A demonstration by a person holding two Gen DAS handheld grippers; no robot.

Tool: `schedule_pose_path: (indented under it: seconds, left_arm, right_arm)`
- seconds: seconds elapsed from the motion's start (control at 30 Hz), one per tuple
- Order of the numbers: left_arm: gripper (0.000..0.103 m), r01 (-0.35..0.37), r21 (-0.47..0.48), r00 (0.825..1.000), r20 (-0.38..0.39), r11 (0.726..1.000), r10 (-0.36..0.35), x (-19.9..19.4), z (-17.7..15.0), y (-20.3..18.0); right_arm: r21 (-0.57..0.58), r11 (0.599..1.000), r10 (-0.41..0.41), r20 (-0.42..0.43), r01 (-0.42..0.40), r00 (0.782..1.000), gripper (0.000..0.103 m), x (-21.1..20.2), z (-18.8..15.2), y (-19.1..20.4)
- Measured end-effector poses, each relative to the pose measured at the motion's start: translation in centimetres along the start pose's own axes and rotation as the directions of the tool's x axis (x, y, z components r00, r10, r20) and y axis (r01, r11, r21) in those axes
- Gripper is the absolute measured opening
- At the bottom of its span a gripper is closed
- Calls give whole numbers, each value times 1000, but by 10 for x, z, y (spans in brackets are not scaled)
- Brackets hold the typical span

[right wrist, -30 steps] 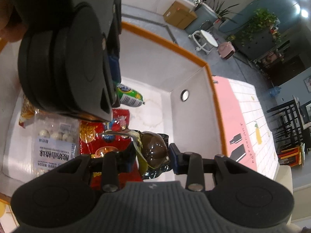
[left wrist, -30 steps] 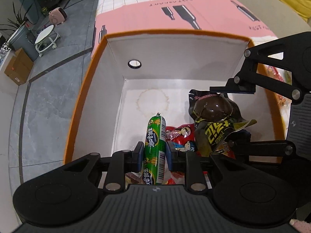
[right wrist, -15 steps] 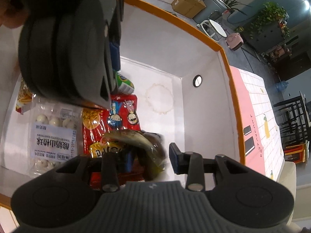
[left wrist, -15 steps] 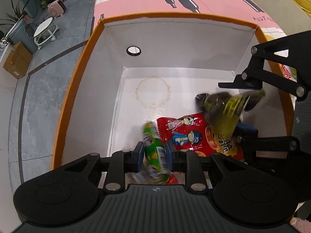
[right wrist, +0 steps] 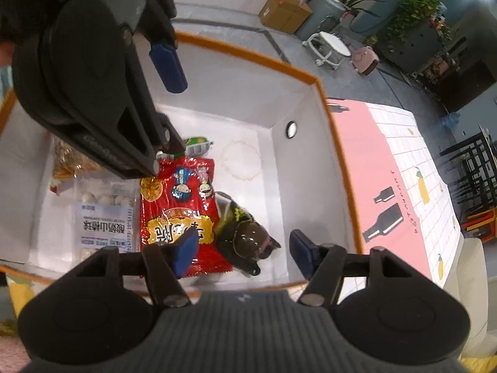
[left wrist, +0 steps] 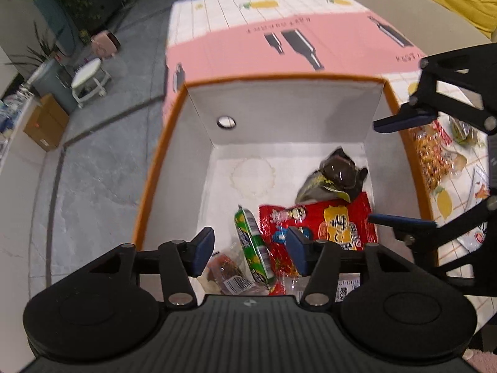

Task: Organize snacks
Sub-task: 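Withdraw both tools from the box toward the remaining snacks, then grasp the white noodle-stick packet with the left tool and lift it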

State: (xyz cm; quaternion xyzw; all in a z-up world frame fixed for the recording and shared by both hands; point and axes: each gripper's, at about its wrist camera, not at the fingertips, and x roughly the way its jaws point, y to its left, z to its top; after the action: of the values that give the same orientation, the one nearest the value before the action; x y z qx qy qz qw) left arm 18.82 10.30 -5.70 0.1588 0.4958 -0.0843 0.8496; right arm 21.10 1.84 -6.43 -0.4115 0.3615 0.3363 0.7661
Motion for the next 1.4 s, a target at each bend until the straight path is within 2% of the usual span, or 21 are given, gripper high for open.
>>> schedule_pose_path:
  seconds: [0.13,0.27,0.33,0.4,0.47,0.6,0.67,0.77,0.87,1.03,1.1,1.27,1.4]
  left_arm:
    - [63,-21,-5,997,71,1000,21,-17,-1,-6]
    - [63,-84,-5,983,161,996,84,-39,0,-18]
    - [63,-88,-5,979,186,996,88,-49,1,-23]
    - [63,-84,-8,975,208,996,84,-58,2,-28]
    - [63,-104,-7,963,249,994,103,-69,2,-37]
    - [76,-139,0,926,353,990,130,-87,1,-62]
    - [77,-118,-3,922,371,993,111,-93,2,-72]
    - [77,-77,-3,916,395,997,71,-100,4,-92]
    - [78,-40,15,916,400,999,30,-102,6,-115]
    - [80,72,2,926,371,997,-68,-93,5,-148]
    - [81,106,14,925,366,994,-104,-86,3,-161]
    - [86,135,71,927,344,988,-151,-58,-6,-188]
    - [86,171,97,939,284,980,-192,-31,-12,-204]
  right_arm:
    - [86,996,2,52,-7,999,68,-25,-9,-11]
    - [186,982,-27,107,7,994,71,-49,-24,-20]
    - [244,970,-46,134,12,990,72,-60,-33,-24]
    - [300,953,-75,153,26,985,79,-73,-45,-26]
    - [358,933,-101,169,34,981,81,-83,-59,-27]
    - [464,884,-146,177,48,973,85,-98,-89,-29]
    - [514,855,-179,175,65,968,91,-106,-105,-29]
    - [580,810,-226,164,91,960,93,-113,-129,-26]
    - [647,755,-248,133,105,960,93,-116,-155,-25]
    - [746,657,-250,79,109,965,93,-112,-197,-25]
    - [761,636,-248,43,129,968,93,-106,-209,-24]
    - [788,600,-222,-5,140,975,93,-94,-242,-19]
    - [825,543,-190,-61,156,980,93,-75,-267,-21]
